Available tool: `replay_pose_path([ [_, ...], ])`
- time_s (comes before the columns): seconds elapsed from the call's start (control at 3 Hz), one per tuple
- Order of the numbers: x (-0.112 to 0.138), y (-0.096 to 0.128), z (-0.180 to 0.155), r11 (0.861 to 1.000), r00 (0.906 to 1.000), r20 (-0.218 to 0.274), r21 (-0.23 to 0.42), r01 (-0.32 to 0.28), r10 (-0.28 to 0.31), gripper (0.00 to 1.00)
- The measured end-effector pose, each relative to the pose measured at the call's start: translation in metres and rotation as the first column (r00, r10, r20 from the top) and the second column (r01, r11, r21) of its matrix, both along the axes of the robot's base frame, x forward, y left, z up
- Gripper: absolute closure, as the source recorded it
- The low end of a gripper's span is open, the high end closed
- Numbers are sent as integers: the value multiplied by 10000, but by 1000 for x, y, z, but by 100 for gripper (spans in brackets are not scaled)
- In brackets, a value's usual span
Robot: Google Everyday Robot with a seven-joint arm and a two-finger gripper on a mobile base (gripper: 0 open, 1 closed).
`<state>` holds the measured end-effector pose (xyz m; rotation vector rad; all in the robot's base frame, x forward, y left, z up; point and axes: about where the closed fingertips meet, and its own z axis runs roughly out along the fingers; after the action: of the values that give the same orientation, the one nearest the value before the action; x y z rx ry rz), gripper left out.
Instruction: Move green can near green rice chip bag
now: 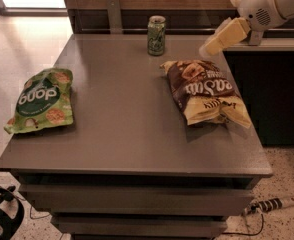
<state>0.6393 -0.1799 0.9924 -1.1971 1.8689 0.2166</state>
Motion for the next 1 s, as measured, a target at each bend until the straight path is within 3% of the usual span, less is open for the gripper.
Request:
replay_pose_path([
  [0.33,5,5,-2,10000,9999,-121,47,30,-29,0],
  [0.67,32,18,-15,9983,9983,-499,514,-264,290,0],
  [1.0,73,28,-28,9903,9976,-503,1329,-397,468,0],
])
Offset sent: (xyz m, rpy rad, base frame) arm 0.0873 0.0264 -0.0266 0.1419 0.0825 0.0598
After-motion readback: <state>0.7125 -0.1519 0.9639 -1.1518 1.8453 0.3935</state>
